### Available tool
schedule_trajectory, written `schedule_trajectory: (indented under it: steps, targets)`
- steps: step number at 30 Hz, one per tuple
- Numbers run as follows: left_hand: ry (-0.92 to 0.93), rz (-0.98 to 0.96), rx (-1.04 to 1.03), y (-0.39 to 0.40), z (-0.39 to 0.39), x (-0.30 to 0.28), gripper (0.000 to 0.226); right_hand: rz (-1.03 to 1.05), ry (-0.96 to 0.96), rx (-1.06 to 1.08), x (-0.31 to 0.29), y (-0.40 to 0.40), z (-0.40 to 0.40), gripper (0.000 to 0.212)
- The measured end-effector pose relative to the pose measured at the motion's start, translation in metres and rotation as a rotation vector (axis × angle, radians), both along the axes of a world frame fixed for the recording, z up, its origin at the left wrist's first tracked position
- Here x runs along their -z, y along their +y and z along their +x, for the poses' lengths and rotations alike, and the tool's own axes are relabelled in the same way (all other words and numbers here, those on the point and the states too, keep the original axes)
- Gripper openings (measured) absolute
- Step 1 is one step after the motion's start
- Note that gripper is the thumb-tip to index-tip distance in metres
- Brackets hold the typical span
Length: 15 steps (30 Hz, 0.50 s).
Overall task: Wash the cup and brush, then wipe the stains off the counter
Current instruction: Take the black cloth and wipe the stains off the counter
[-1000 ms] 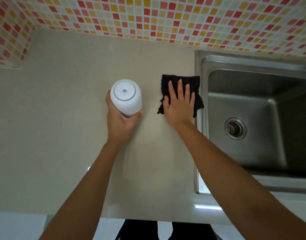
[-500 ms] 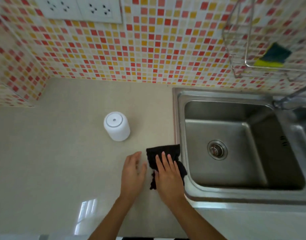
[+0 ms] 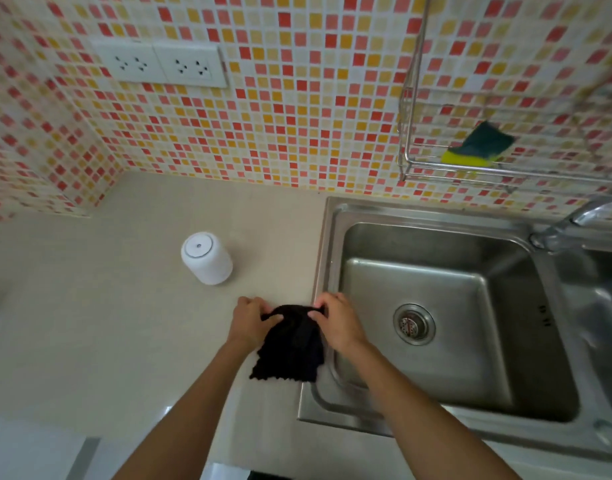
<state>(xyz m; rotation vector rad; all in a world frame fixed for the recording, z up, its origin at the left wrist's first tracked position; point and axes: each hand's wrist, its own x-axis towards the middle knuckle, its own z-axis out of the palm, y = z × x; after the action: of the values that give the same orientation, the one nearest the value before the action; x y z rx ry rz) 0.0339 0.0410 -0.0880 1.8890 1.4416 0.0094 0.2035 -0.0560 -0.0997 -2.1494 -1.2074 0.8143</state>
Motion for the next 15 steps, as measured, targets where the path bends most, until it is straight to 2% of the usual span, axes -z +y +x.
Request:
schedule_trajectory:
  steps: [4,8,10,12,15]
  targets:
    - [-0.026,-0.026,0.066,-0.004,0.015,-0.013,0.019,-0.023,0.346,-0.014,-0.006,-0.012,0.032,0.017]
    - [-0.107,-0.042,0.216,-0.011,0.041,-0.037,0.016,0.021,0.676,0.087,-0.035,-0.039,0.065,0.019]
    - [-0.187,-0.051,0.259,-0.019,0.061,-0.053,0.008,0.069,0.760,0.133,-0.054,-0.056,0.092,0.018]
    - [-0.279,-0.038,0.245,-0.027,0.083,-0.068,0.009,0.109,0.845,0.162,-0.071,-0.073,0.124,0.025]
    - [-0.335,0.012,0.276,-0.046,0.119,-0.085,0.008,0.095,0.795,0.180,-0.094,-0.100,0.164,0.029]
